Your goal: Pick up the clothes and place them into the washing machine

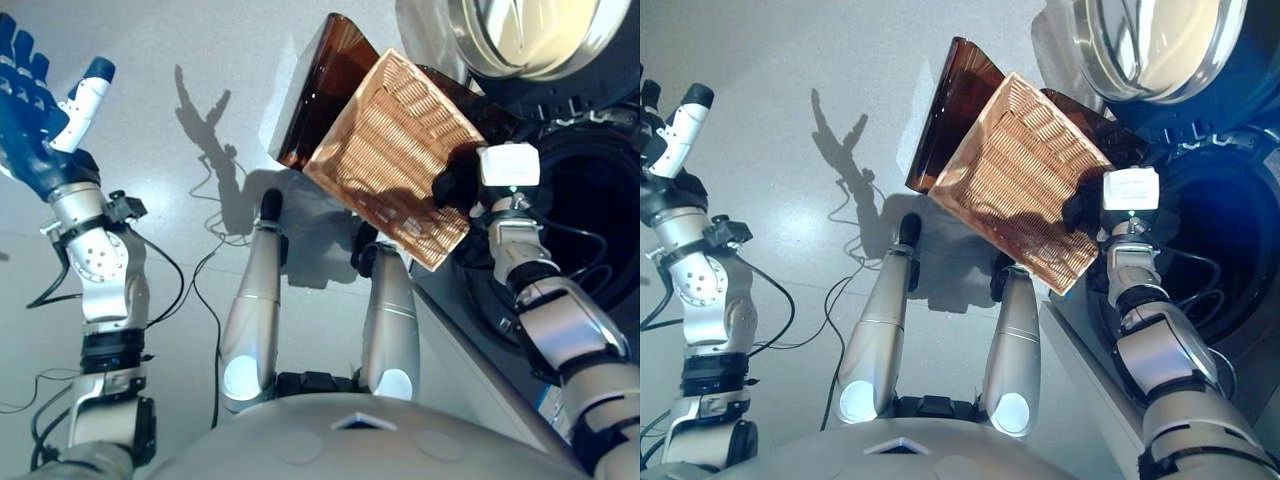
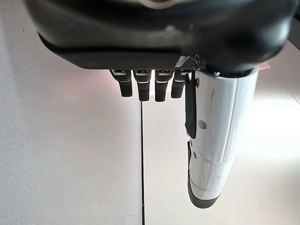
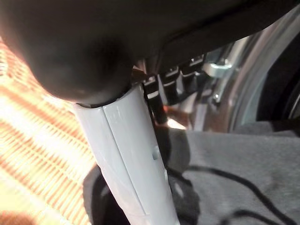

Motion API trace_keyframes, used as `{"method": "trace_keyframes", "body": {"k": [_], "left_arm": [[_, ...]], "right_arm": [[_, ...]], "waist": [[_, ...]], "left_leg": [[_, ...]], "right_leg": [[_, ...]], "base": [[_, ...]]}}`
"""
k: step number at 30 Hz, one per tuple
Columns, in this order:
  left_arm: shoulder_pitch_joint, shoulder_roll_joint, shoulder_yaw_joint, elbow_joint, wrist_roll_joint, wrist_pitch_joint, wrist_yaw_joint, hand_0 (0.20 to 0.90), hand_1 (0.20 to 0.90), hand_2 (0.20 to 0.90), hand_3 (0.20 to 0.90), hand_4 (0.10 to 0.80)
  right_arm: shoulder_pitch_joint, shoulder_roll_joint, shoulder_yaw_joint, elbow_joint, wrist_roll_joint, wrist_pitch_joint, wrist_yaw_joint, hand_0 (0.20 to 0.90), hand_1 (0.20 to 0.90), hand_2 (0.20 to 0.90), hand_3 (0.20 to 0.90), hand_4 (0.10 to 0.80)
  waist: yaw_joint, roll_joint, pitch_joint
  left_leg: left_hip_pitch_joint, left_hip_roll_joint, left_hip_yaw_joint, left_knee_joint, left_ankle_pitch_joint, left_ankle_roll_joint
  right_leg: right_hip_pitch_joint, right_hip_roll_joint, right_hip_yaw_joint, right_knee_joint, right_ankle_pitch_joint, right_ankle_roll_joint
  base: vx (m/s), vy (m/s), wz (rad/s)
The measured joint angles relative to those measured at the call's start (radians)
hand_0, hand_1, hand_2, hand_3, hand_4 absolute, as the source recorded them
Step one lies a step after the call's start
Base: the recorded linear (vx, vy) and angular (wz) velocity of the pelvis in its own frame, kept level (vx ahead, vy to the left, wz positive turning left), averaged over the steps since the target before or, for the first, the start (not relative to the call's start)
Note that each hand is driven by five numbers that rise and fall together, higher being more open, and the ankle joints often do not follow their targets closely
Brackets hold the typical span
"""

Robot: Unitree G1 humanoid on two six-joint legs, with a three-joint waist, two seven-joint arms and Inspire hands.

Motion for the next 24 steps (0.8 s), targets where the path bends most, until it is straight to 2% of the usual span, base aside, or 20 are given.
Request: {"method": "trace_keyframes", "body": {"k": [1, 4, 7, 13, 19, 24], "left_arm": [[0.000, 0.000, 0.000, -0.001, 0.002, 0.000, 0.000, 0.900, 0.900, 0.900, 0.900, 0.800], [0.012, -0.006, -0.002, -0.001, 0.002, 0.000, -0.001, 0.900, 0.900, 0.900, 0.900, 0.800], [0.032, -0.014, -0.003, 0.001, 0.006, 0.000, -0.003, 0.900, 0.900, 0.900, 0.900, 0.800], [0.072, -0.027, -0.005, 0.013, 0.008, -0.007, -0.006, 0.900, 0.900, 0.900, 0.900, 0.800], [0.096, -0.040, -0.046, 0.029, 0.007, -0.007, -0.039, 0.900, 0.900, 0.900, 0.900, 0.800], [0.095, -0.030, -0.051, 0.033, 0.007, -0.008, -0.053, 0.900, 0.900, 0.900, 0.900, 0.800]], "right_arm": [[0.025, 0.008, -0.040, -0.044, 0.011, 0.001, -0.021, 0.900, 0.900, 0.900, 0.900, 0.800], [0.061, 0.030, -0.056, -0.070, 0.033, 0.002, -0.035, 0.900, 0.900, 0.900, 0.900, 0.800], [0.159, 0.055, -0.103, -0.162, 0.057, -0.008, -0.066, 0.900, 0.900, 0.900, 0.900, 0.800], [0.261, 0.065, -0.170, -0.212, 0.077, -0.013, -0.101, 0.900, 0.900, 0.900, 0.900, 0.800], [0.332, 0.087, -0.149, -0.142, 0.070, -0.010, -0.100, 0.900, 0.900, 0.900, 0.900, 0.800], [0.300, 0.088, -0.095, -0.105, 0.027, -0.013, -0.098, 0.900, 0.900, 0.900, 0.900, 0.800]], "waist": [[0.002, 0.000, 0.000], [0.000, 0.000, 0.000], [-0.004, -0.001, 0.000], [-0.022, -0.004, -0.009], [-0.026, -0.006, -0.049], [-0.020, -0.003, -0.064]], "left_leg": [[0.014, 0.001, -0.001, -0.028, 0.014, 0.000], [0.077, 0.003, -0.001, -0.098, 0.041, 0.002], [0.215, 0.015, -0.011, -0.232, 0.091, 0.001], [0.366, 0.019, -0.025, -0.332, 0.119, 0.000], [0.477, 0.031, -0.054, -0.452, 0.166, -0.002], [0.445, 0.028, -0.055, -0.422, 0.164, -0.005]], "right_leg": [[0.014, 0.001, -0.002, -0.025, 0.007, 0.001], [0.072, 0.000, -0.006, -0.085, 0.030, 0.004], [0.206, 0.003, -0.033, -0.197, 0.068, 0.002], [0.357, 0.002, -0.058, -0.276, 0.076, 0.003], [0.479, 0.004, -0.106, -0.372, 0.097, 0.003], [0.442, 0.005, -0.105, -0.330, 0.088, -0.002]], "base": [[-0.001, -0.035, 0.04], [0.010, -0.013, 0.00], [0.065, -0.047, 0.04], [0.063, -0.028, 0.07], [0.022, -0.014, 0.15], [-0.124, -0.018, 0.01]]}}
